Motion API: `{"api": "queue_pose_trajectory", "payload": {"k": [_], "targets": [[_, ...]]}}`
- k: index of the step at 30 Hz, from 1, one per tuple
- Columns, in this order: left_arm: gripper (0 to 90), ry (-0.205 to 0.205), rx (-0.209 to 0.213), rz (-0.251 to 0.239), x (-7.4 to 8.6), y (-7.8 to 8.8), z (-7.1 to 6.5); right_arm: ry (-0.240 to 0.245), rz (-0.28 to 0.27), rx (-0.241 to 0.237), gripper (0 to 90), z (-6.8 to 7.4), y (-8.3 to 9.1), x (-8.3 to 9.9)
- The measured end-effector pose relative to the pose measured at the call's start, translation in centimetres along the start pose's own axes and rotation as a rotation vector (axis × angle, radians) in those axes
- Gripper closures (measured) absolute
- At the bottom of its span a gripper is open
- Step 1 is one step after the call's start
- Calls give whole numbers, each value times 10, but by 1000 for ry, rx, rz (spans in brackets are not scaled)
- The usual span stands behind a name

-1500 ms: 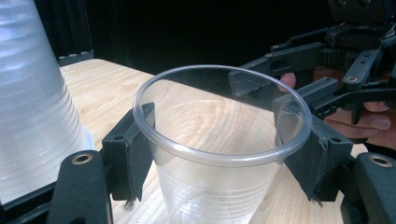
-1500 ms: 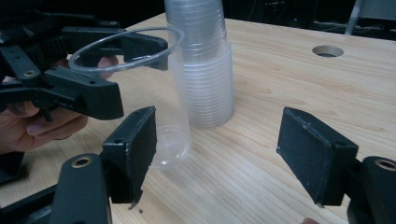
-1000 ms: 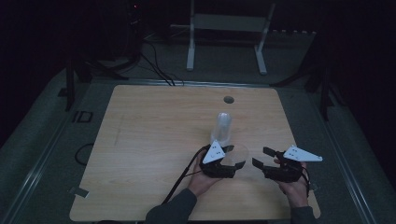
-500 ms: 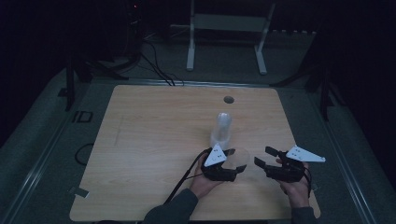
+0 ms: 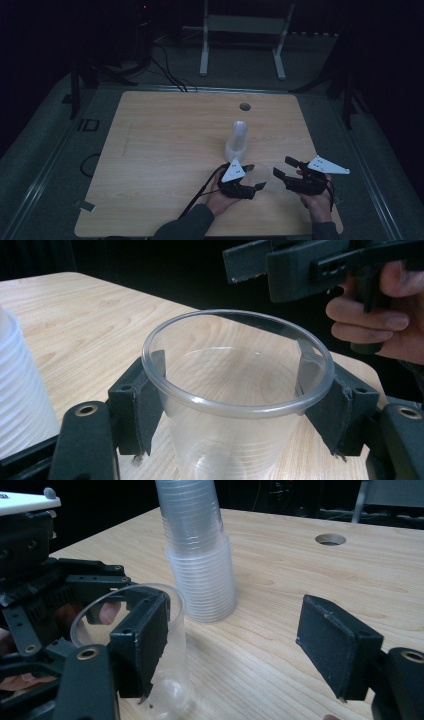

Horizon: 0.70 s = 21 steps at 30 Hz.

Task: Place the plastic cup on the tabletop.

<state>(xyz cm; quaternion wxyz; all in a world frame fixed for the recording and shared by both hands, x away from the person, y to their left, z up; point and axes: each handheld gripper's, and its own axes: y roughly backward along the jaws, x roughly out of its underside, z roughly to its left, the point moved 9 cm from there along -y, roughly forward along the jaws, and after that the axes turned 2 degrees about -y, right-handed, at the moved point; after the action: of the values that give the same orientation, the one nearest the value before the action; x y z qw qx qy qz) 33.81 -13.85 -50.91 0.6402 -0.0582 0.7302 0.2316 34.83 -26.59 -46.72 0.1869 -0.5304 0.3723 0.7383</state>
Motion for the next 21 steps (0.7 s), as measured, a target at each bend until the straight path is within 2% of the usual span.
{"api": "queue_pose_trajectory", "payload": {"k": [21], "targets": [[288, -5, 1, 19, 8, -6, 0, 2, 2, 0, 283, 0, 0, 1]]}}
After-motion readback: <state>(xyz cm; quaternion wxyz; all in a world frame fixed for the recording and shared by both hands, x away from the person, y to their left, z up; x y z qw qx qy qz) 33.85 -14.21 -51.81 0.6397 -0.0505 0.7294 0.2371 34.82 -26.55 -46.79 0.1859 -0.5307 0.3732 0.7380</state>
